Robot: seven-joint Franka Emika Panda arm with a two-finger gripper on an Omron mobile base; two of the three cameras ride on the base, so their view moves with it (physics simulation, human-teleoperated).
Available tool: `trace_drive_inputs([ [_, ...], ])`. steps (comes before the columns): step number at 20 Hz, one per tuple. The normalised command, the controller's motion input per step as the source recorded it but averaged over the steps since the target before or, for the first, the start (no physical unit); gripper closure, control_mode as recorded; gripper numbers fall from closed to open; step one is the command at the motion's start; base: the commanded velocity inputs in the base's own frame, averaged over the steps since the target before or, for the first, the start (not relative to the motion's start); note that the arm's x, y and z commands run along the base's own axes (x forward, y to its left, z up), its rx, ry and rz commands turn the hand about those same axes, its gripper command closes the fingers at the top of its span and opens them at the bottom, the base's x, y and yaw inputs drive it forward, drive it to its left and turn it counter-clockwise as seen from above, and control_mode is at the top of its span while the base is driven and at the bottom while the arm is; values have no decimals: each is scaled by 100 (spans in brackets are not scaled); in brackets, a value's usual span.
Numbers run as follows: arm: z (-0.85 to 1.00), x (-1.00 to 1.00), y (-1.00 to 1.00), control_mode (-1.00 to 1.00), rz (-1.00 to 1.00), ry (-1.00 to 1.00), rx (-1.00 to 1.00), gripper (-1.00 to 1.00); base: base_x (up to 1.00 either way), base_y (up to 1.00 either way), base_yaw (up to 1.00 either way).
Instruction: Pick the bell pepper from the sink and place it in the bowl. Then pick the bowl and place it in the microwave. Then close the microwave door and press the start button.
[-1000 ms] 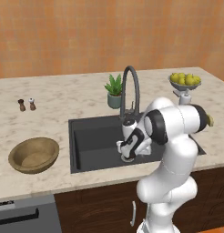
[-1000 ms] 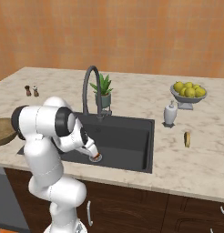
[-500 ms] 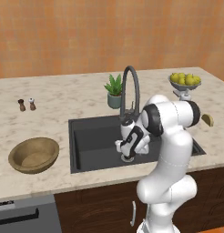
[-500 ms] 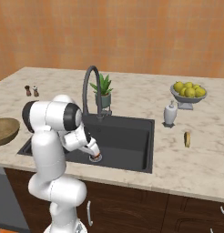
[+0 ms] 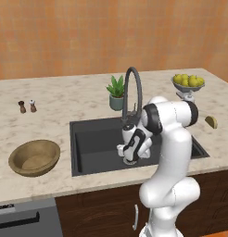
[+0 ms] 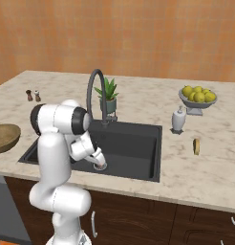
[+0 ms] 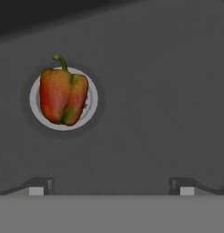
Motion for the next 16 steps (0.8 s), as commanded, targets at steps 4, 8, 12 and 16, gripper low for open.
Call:
trace_drive_inputs([
  [4, -12, 41, 0, -100, 0, 0, 0, -100, 0, 0, 0],
  [8, -19, 34, 0, -100, 0, 0, 0, -100, 0, 0, 0],
  [12, -24, 28, 0, -100, 0, 0, 0, -100, 0, 0, 0],
  [16, -28, 29, 0, -100, 0, 0, 0, -100, 0, 0, 0],
])
